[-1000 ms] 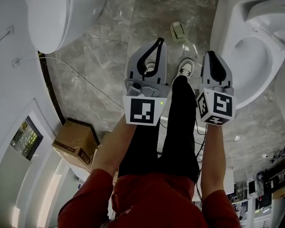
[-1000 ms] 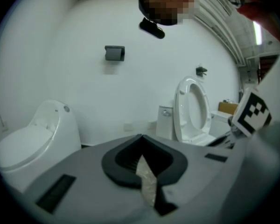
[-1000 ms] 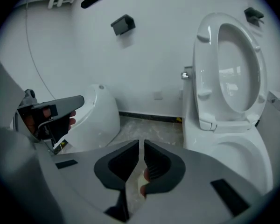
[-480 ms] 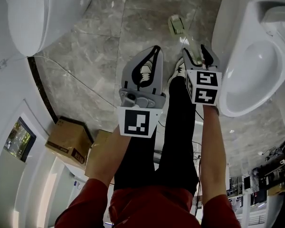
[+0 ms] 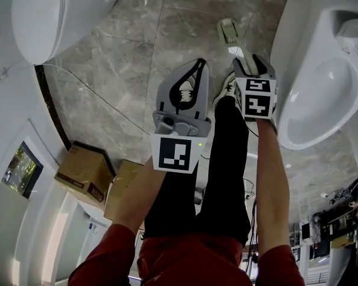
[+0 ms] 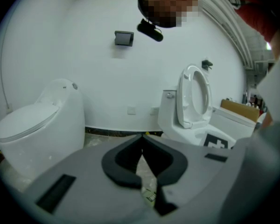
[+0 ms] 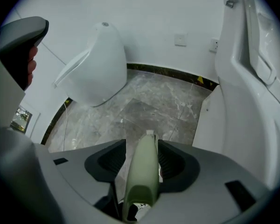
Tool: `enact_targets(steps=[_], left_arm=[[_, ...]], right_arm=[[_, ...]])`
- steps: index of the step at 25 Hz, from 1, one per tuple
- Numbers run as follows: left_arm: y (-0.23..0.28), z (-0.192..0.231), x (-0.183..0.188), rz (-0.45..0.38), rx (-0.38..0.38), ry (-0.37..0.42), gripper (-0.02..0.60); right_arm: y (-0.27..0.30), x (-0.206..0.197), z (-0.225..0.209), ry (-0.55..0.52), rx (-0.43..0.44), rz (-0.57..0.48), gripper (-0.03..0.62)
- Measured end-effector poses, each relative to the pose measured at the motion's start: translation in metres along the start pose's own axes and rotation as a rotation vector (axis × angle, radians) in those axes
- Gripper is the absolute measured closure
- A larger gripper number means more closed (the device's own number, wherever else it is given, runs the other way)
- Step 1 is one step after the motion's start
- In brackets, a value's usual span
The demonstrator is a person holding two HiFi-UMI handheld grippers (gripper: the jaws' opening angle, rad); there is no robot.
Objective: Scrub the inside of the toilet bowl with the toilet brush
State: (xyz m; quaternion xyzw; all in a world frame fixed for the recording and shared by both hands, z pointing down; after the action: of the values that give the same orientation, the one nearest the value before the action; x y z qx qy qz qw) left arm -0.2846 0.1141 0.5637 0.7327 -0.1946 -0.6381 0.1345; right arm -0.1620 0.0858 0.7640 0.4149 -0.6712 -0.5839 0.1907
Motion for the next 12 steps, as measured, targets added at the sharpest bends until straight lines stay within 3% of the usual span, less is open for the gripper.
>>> enact_targets(steps=[12], left_arm=[[-0.0059,-0.0036,0.0010,0.000,-0.012,-0.003,0.581]], right_arm=[[-0.0012,0.0050,-0.0021,0.002,-0.061,-0.028,0.443]])
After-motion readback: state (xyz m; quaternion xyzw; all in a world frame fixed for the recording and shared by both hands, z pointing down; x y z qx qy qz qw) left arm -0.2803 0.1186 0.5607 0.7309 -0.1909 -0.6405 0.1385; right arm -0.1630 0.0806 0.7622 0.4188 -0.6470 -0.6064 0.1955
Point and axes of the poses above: the fingertips, and each gripper's own axes: y forward along the fingers, z to its left, x out of its top, the point moved 1 cm from there along -y, backward along the fingers, and after that the axes turned 15 degrees about y, right-handed, at the moved point
